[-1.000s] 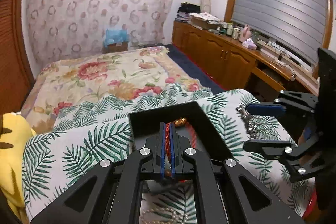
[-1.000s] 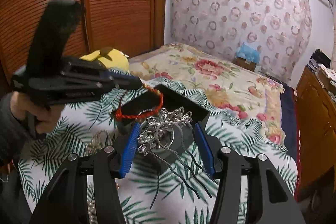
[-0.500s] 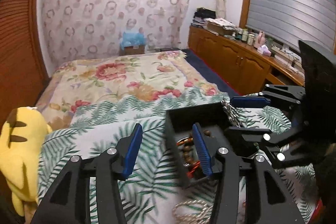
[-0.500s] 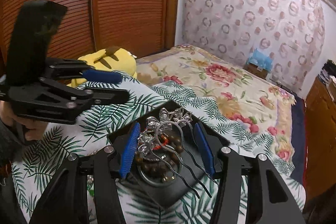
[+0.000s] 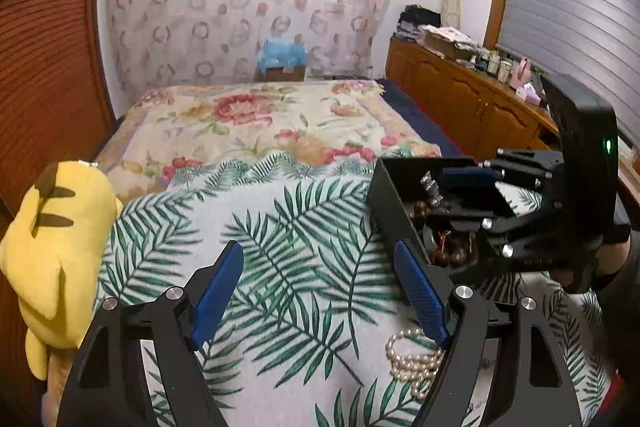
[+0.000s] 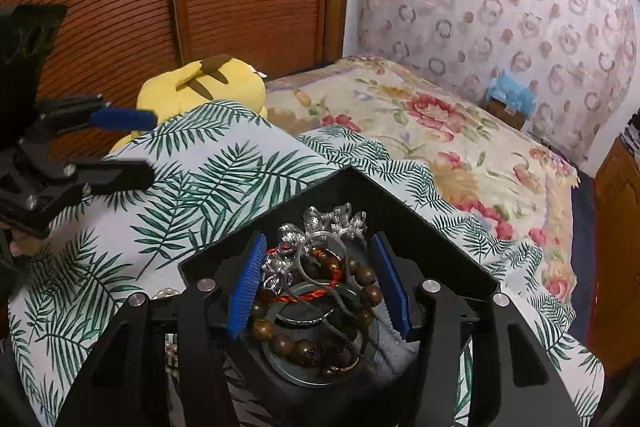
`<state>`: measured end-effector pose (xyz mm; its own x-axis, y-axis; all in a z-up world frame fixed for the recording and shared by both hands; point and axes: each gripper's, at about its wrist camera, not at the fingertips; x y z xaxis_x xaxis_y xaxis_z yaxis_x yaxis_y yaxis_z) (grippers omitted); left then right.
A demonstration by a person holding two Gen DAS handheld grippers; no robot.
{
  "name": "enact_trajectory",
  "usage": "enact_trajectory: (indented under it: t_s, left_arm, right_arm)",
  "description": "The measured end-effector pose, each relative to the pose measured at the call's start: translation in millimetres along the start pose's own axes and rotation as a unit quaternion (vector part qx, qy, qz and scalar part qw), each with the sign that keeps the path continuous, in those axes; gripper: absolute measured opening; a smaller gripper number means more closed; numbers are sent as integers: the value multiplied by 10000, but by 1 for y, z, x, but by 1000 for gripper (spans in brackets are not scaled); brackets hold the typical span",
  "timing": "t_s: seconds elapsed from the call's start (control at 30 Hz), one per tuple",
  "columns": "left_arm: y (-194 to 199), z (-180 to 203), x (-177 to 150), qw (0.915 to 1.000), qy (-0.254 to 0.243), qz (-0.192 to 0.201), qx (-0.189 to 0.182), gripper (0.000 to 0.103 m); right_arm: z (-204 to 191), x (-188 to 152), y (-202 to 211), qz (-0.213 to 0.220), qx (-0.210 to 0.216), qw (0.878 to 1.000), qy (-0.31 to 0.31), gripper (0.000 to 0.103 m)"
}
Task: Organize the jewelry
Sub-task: 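Carry the red bracelet with the left tool and comb with the right tool into the box, open both, then move both tools to the pearl necklaces and close the left tool on one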
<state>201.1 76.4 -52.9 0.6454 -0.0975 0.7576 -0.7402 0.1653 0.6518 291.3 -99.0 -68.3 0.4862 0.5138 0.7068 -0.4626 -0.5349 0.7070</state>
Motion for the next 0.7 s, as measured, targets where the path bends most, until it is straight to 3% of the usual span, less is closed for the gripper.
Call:
enact_trajectory:
  t_s: [0.1,0.27,0.33,0.4,0.6,0.7]
  left_arm:
    - [-2,1,-6,10000,1,-68,-26,75]
    - [2,9,-16,9999,-32,-123,-76,75]
    - [5,14,-21,9998,-59,-128,-100,83]
    - [8,17,-28,9998,-80,-138,-133,84]
    - [14,31,-49,9993,-174,-275,-192,85]
    - [14,38,-59,9986,-267,-384,-239,93]
  right_arm:
    - [0,0,5,47,-26,10000,-63,64]
    - [-2,-10,32,242,-178,9994,-194,64]
    - [-2,-16,46,301,-193,9990,-267,64]
    - [-4,-29,62,348,-235,9985,-337,64]
    - [-14,-70,94,222,-349,9978,-512,53]
    - [-19,-93,101,89,-441,9972,-603,49]
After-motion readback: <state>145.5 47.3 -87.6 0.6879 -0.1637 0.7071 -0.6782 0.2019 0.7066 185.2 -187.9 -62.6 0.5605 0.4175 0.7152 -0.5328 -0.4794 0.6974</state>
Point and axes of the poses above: each gripper's, at about its wrist camera, not at the fingertips, and y roughly against the way its jaws point, z to its right, x to its top, and after that the axes turned 4 degrees about -y, right-handed
